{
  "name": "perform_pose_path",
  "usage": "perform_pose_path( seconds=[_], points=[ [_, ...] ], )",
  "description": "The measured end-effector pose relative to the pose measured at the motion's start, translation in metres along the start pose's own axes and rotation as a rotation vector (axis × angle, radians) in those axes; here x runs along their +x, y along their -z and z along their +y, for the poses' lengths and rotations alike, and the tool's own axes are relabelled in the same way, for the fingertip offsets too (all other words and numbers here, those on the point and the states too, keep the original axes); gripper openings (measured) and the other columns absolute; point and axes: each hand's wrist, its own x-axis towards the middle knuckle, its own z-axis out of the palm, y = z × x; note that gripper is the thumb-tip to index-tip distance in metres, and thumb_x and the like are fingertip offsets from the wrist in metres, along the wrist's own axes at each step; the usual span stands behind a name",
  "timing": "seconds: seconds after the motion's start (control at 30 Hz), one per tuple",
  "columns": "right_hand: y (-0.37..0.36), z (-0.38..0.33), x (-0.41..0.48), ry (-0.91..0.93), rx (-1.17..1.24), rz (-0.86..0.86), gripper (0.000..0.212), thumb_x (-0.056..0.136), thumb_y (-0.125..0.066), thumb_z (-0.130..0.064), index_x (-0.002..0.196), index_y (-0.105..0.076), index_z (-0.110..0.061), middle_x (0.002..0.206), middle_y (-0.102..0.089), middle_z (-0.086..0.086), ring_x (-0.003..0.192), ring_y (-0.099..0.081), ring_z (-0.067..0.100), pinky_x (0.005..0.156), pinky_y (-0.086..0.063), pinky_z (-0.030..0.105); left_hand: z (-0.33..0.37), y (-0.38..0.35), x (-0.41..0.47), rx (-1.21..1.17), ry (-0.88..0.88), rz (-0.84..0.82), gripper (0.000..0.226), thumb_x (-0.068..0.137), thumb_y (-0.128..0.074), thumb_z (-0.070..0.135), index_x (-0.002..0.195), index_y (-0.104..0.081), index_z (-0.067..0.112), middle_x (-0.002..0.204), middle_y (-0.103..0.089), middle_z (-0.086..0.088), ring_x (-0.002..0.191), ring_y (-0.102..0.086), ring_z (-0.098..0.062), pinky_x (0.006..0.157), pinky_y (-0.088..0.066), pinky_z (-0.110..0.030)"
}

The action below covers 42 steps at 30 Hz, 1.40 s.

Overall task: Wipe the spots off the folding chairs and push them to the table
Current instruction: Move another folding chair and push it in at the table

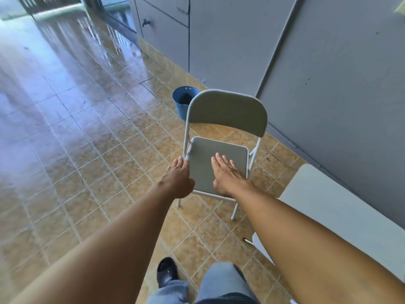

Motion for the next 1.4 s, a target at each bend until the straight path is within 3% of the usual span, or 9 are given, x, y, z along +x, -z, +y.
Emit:
perform_pose_path(
  seconds=[0.23,0.63,0.9,1.17,1.4],
  points=[
    [0.035,-0.043,0.088,-0.083,0.068,0.05,0.083,0.092,-0.046,-0.014,0.155,0.009,-0.009,0.163,0.019,0.007,0.151,0.011,0.021,0.124,0.003,0.038,-0.074,0.066,0.075,0.027,-0.079,-0.022,0.073,0.095,-0.043,0.026,0.151,-0.002,0.005,0.159,0.004,-0.016,0.147,0.004,-0.028,0.12,-0.006,-0.041],
    [0.075,-0.034,0.268,-0.241,0.297,0.126,0.081,0.09,-0.036,-0.008,0.152,0.016,-0.003,0.158,0.03,0.014,0.151,0.013,0.026,0.124,0.002,0.039,-0.14,0.149,0.257,0.126,-0.172,-0.041,0.071,0.096,-0.043,0.023,0.152,-0.001,0.009,0.16,0.004,-0.012,0.147,0.004,-0.023,0.118,-0.001,-0.032],
    [0.091,0.008,0.318,-0.391,0.391,0.176,0.084,0.088,-0.038,-0.003,0.153,0.016,-0.007,0.16,0.028,0.009,0.151,0.015,0.021,0.124,0.003,0.037,-0.1,0.186,0.365,0.187,-0.386,-0.011,0.066,0.095,-0.043,0.024,0.152,-0.011,0.013,0.161,-0.006,-0.008,0.148,-0.004,-0.021,0.119,-0.009,-0.036],
    [0.081,0.041,0.347,-0.588,0.503,0.182,0.082,0.096,-0.043,-0.016,0.153,0.015,-0.006,0.161,0.024,0.01,0.151,0.013,0.021,0.124,0.001,0.037,-0.054,0.211,0.477,0.305,-0.651,-0.061,0.06,0.095,-0.039,0.015,0.151,-0.018,0.013,0.16,-0.01,-0.007,0.148,-0.007,-0.02,0.118,-0.012,-0.036],
    [0.087,0.059,0.404,-0.821,0.758,0.3,0.087,0.094,-0.05,-0.026,0.154,0.009,-0.005,0.164,0.012,0.012,0.152,0.006,0.023,0.124,-0.002,0.035,0.016,0.203,0.583,0.477,-1.027,-0.181,0.07,0.089,-0.041,0.002,0.151,-0.016,0.022,0.161,-0.008,-0.001,0.148,-0.004,-0.017,0.12,-0.012,-0.037]
  ],
)
